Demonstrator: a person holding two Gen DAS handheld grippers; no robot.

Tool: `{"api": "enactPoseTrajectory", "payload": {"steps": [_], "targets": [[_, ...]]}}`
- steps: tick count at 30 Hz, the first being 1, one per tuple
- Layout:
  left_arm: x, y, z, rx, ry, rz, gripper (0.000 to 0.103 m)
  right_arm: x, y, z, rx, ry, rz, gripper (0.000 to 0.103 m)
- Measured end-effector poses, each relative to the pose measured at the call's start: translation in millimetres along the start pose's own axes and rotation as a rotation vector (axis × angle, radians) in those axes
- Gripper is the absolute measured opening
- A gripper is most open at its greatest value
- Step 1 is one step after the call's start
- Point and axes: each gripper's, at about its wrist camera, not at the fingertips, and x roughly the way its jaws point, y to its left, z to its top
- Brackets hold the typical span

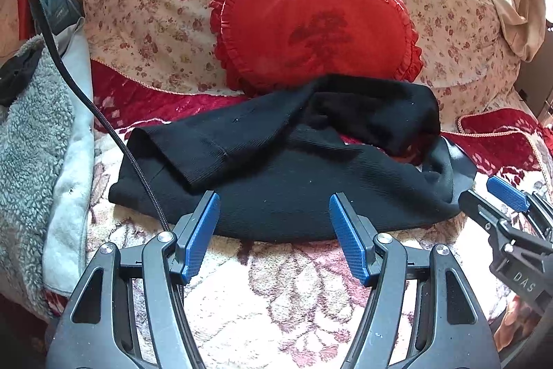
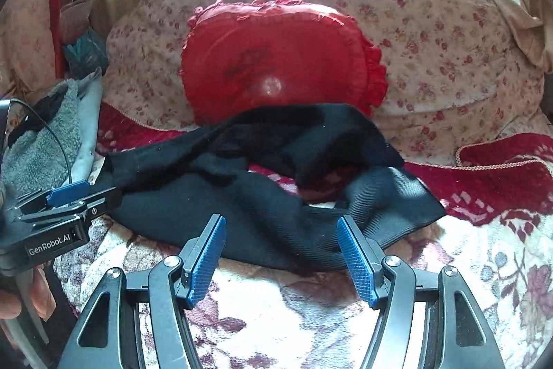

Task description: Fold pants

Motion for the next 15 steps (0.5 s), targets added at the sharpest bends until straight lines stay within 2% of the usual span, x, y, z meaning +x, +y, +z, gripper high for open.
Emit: {"api": "enactPoseTrajectory", "payload": {"steps": [8, 15], "targets": [[5.7, 0.8, -1.6, 0.001, 0.007, 0.003, 0.066, 12.2, -5.9, -1.3, 0.043, 0.052, 0.065, 0.064], [9.8, 1.2, -1.5, -0.007, 0.015, 0.002, 0.066, 12.7, 0.8, -0.1, 0.003, 0.045, 0.037, 0.064]]}}
